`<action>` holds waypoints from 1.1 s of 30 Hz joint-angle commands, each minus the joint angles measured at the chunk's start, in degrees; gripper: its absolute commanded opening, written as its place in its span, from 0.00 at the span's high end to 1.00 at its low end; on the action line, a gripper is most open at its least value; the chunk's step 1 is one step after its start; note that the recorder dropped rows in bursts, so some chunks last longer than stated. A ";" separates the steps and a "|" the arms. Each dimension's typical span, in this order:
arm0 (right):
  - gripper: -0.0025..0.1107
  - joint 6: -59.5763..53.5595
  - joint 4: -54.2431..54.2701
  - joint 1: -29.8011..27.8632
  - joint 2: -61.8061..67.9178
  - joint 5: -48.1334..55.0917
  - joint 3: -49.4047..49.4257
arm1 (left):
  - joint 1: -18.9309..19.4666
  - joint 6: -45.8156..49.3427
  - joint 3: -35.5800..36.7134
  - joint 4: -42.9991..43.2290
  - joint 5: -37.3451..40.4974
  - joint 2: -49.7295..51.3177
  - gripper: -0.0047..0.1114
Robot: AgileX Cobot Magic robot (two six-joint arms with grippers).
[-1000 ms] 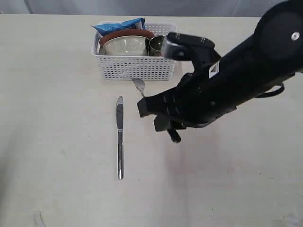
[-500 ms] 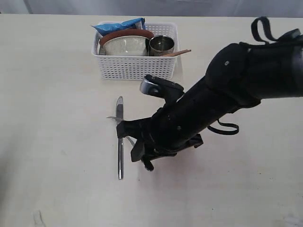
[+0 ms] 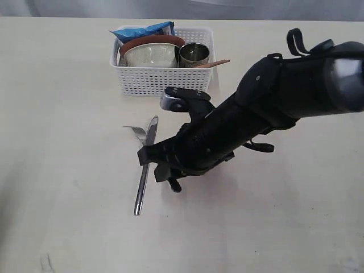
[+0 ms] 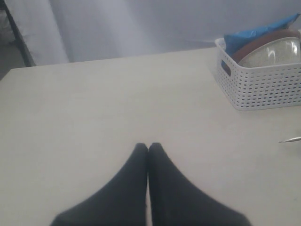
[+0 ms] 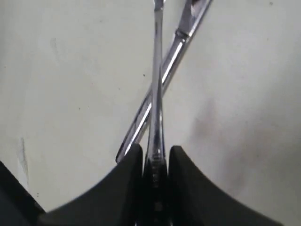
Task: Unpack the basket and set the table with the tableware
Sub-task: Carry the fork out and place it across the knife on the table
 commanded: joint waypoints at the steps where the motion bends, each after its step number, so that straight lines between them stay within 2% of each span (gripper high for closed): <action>1: 0.98 1.42 0.04 -0.90 3.93 11.91 -5.99 | -0.19 0.07 0.11 -0.02 -0.64 -0.22 0.96; 5: 0.98 1.82 -0.40 -2.09 9.43 26.05 -12.13 | -0.19 0.07 0.11 -0.02 -0.64 -0.22 0.96; 10: 0.98 1.59 -2.08 -4.10 11.90 30.74 -16.92 | -0.19 0.07 0.11 -0.02 -0.64 -0.22 0.96; 15: 0.98 -1.85 -2.08 -8.81 11.90 38.96 -19.65 | -0.19 0.07 0.11 -0.02 -0.64 -0.22 0.96; 22: 0.98 -2.34 -1.15 -15.50 14.51 39.26 -19.63 | -0.19 0.07 0.11 -0.02 -0.64 -0.22 0.96; 33: 0.98 -9.65 -1.05 -15.83 20.55 39.26 -19.63 | -0.19 0.07 0.11 -0.02 -0.64 -0.22 0.96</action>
